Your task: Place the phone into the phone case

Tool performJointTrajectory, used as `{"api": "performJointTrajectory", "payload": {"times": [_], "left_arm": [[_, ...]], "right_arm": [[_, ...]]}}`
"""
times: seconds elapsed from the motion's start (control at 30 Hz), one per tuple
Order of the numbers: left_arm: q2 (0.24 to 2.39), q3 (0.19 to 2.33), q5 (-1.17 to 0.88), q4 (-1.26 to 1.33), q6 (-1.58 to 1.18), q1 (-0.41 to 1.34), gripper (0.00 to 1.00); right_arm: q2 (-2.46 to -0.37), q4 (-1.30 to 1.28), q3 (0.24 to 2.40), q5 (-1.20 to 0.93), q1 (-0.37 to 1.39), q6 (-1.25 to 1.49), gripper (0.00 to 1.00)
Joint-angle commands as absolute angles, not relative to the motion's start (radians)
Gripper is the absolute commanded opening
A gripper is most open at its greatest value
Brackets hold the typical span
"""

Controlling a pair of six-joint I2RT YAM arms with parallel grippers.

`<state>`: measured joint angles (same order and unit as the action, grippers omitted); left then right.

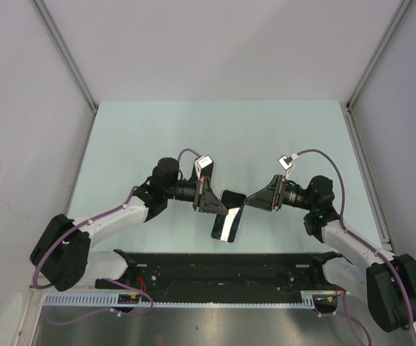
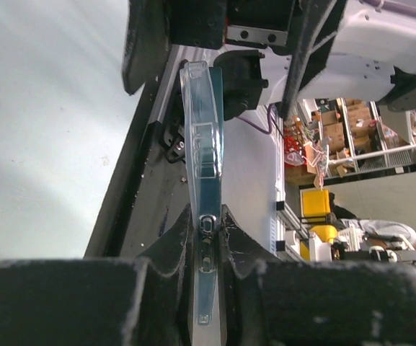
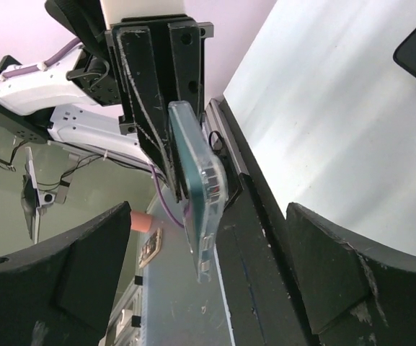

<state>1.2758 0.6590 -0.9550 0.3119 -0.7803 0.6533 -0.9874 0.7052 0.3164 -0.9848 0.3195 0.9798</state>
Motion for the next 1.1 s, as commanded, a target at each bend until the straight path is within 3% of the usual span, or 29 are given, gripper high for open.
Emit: {"api": "performJointTrajectory", "payload": {"times": [0.0, 0.23, 0.33, 0.37, 0.43, 0.47, 0.57, 0.6, 0.73, 0.8, 0.83, 0.9, 0.93, 1.07], "left_arm": [[1.275, 0.670, -1.048, 0.386, -0.776, 0.655, 0.00], [1.293, 0.666, -1.058, 0.408, -0.792, 0.657, 0.00], [1.305, 0.667, -1.060, 0.397, -0.793, 0.658, 0.00], [1.310, 0.672, -1.058, 0.378, -0.785, 0.658, 0.00], [1.321, 0.673, -1.057, 0.362, -0.778, 0.658, 0.00], [1.324, 0.675, -1.051, 0.347, -0.773, 0.658, 0.00], [1.338, 0.690, -1.017, 0.266, -0.732, 0.657, 0.00], [1.339, 0.689, -1.016, 0.265, -0.732, 0.655, 0.00], [1.341, 0.698, -1.022, 0.271, -0.738, 0.657, 0.00], [1.341, 0.701, -1.034, 0.273, -0.738, 0.657, 0.00], [1.339, 0.706, -1.038, 0.275, -0.738, 0.657, 0.00], [1.339, 0.706, -1.052, 0.281, -0.741, 0.657, 0.00], [1.339, 0.704, -1.058, 0.294, -0.749, 0.658, 0.00], [1.341, 0.693, -1.081, 0.339, -0.779, 0.663, 0.00]], "right_arm": [[-1.040, 0.748, 0.367, -1.002, 0.324, 0.972, 0.88], [-1.158, 0.914, 0.394, -1.026, 0.390, 1.042, 0.74], [-1.178, 0.952, 0.394, -1.017, 0.399, 1.061, 0.55], [-1.180, 0.960, 0.394, -1.019, 0.402, 1.068, 0.42], [-1.180, 0.965, 0.394, -1.020, 0.402, 1.069, 0.30], [-1.177, 0.963, 0.394, -1.020, 0.402, 1.068, 0.19], [-1.154, 0.936, 0.396, -1.002, 0.402, 1.051, 0.01], [-1.138, 0.895, 0.399, -0.997, 0.403, 1.023, 0.00], [-1.098, 0.802, 0.414, -0.989, 0.410, 0.971, 0.00], [-1.088, 0.776, 0.420, -0.988, 0.408, 0.968, 0.14], [-1.078, 0.772, 0.420, -0.986, 0.408, 0.972, 0.30], [-1.077, 0.767, 0.422, -0.979, 0.403, 0.980, 0.43], [-1.077, 0.769, 0.423, -0.977, 0.399, 0.985, 0.48], [-1.107, 0.782, 0.426, -0.974, 0.400, 0.992, 0.52]]}}
